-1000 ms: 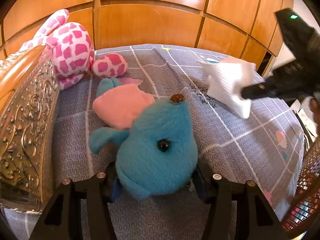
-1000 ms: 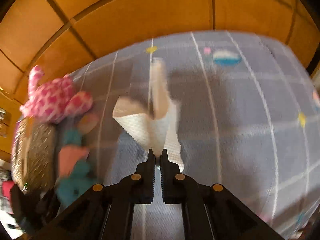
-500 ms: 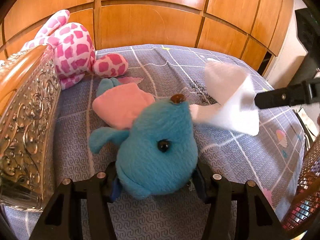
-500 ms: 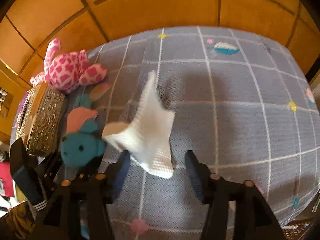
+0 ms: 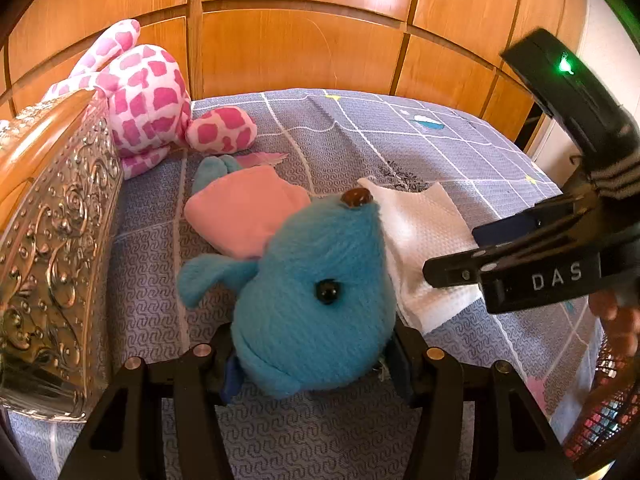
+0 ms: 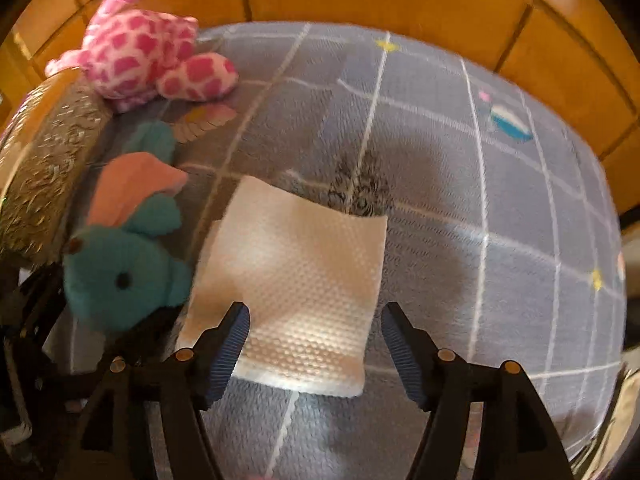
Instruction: Organize soft objects
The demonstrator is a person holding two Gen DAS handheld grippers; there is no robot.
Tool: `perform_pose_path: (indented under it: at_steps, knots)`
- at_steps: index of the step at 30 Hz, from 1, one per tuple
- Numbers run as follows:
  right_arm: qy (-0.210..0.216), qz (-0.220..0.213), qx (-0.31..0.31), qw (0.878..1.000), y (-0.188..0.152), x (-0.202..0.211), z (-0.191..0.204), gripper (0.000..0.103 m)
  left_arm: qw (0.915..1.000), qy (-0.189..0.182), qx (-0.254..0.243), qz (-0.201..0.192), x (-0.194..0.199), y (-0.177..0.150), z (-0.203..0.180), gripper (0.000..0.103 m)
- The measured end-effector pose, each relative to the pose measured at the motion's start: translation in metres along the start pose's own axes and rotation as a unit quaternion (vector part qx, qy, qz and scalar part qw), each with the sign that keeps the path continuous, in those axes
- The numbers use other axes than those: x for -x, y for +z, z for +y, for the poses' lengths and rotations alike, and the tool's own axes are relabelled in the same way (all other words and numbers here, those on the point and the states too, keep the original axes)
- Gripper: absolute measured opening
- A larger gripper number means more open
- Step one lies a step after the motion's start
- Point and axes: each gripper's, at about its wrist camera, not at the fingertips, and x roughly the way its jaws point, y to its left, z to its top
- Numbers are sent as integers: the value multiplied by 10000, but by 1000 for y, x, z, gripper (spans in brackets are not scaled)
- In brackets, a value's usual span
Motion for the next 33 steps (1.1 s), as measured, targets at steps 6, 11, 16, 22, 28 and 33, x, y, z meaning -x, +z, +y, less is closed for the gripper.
perform_pose_path:
  at_steps: [6,11,16,22,28,33]
  knots:
    - [122,-254,11,9996,-8,6,-4,15,10000,29,-29,4,0,0,-2,57]
    - [83,-231,175,9995,-7,2,2,12,9999,70,26,76,3,3,0,48]
    - [252,-223,10,9994,-5,-1,-7,12,9999,120,18,123,11,11,-4,46]
    - [79,-303,189,9993,-5,0,-1,12,9996,160,-122,-210,39,30,-17,46]
    - [-7,-344,256,9991,-9,3,11,12,9985,213,-98,-496,68,46,-17,47]
    - [-55,-351,295,9989,-7,3,7,12,9968,301,226,-703,89,73,9,47]
